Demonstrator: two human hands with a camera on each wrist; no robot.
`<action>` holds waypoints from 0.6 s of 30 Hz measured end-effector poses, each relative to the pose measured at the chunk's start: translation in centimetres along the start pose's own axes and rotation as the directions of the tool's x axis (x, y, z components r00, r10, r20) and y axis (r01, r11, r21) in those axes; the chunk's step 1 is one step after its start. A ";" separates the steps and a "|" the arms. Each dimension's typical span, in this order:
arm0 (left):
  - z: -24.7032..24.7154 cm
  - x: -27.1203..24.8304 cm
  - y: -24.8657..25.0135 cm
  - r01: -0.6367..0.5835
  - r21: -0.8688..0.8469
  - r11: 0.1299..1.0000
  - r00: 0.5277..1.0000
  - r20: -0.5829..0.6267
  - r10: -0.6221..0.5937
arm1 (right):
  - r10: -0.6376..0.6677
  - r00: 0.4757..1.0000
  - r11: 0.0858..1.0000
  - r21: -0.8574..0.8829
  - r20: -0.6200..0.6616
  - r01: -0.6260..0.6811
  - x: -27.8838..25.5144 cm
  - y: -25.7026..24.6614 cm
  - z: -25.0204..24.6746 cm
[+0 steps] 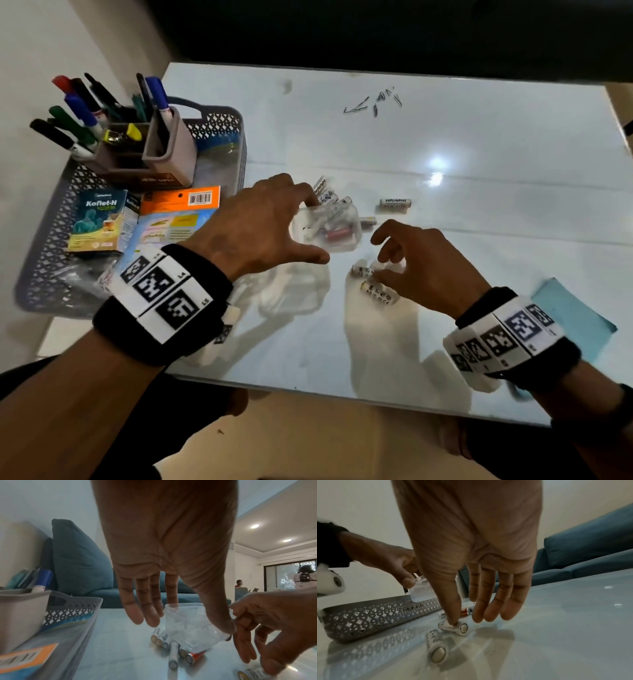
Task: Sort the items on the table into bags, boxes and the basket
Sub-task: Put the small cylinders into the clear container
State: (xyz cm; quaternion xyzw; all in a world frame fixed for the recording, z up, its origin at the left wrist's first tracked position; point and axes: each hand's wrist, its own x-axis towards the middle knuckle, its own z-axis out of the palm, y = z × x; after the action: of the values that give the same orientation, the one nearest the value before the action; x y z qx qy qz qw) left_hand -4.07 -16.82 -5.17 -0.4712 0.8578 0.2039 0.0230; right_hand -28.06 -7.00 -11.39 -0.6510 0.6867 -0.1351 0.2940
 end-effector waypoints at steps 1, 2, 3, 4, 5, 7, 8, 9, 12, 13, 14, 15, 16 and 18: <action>0.3 0.2 0.2 -0.004 -0.006 1.000 1.000 -0.014 0.004 | -0.012 1.000 1.000 -0.020 -0.003 0.011 0.0 -0.1 0.2; 0.6 0.4 0.6 -0.008 -0.018 1.000 0.999 -0.035 0.007 | -0.021 1.000 0.999 -0.049 0.000 0.021 0.0 -0.2 0.3; 0.9 0.6 1.1 -0.010 -0.035 0.999 0.998 -0.058 0.008 | -0.020 1.000 0.996 -0.084 0.015 0.021 0.0 -0.4 0.2; 1.1 0.8 1.6 -0.014 -0.056 0.998 0.997 -0.081 0.010 | -0.002 0.999 0.993 -0.120 0.043 0.007 0.1 -0.4 0.0; 1.4 1.1 2.2 -0.025 -0.080 0.996 0.995 -0.100 0.017 | 0.032 0.997 0.988 -0.151 0.076 -0.020 0.2 -0.3 -0.5; 2.1 1.3 3.4 -0.061 -0.122 0.991 0.991 -0.122 0.046 | 0.119 0.986 0.978 -0.183 0.116 -0.097 0.3 0.6 -2.3; 2.6 1.2 4.0 -0.081 -0.131 0.988 0.991 -0.117 0.066 | 0.164 0.980 0.970 -0.198 0.117 -0.139 0.3 1.2 -3.4; 3.1 1.1 4.6 -0.102 -0.128 0.987 0.990 -0.107 0.088 | 0.203 0.974 0.960 -0.219 0.103 -0.177 0.3 1.9 -4.6; 5.0 0.4 6.4 -0.152 -0.089 0.984 0.986 -0.076 0.146 | 0.262 0.965 0.941 -0.219 -0.008 -0.257 -0.1 3.8 -7.2; 5.6 0.3 6.8 -0.167 -0.085 0.982 0.984 -0.077 0.161 | 0.265 0.963 0.942 -0.196 -0.057 -0.271 -0.2 4.2 -7.6; 6.1 0.2 7.2 -0.179 -0.086 0.980 0.982 -0.081 0.172 | 0.263 0.959 0.945 -0.172 -0.102 -0.277 -0.3 4.4 -7.8; 6.5 0.2 7.6 -0.186 -0.085 0.979 0.980 -0.085 0.179 | 0.258 0.956 0.948 -0.152 -0.138 -0.278 -0.3 4.6 -7.8; 6.8 0.4 7.7 -0.190 -0.079 0.979 0.979 -0.089 0.183 | 0.253 0.953 0.951 -0.136 -0.164 -0.276 -0.3 4.5 -7.6; 7.4 0.7 7.9 -0.191 -0.069 0.979 0.978 -0.095 0.184 | 0.245 0.952 0.956 -0.116 -0.183 -0.269 -0.2 4.3 -7.3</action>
State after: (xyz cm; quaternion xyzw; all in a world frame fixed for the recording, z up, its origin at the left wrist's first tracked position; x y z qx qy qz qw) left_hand -12.02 -10.92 -9.54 -0.3975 0.8900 0.2172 -0.0527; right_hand -35.81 -7.79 -8.03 -0.5613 0.7956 -0.1009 0.2045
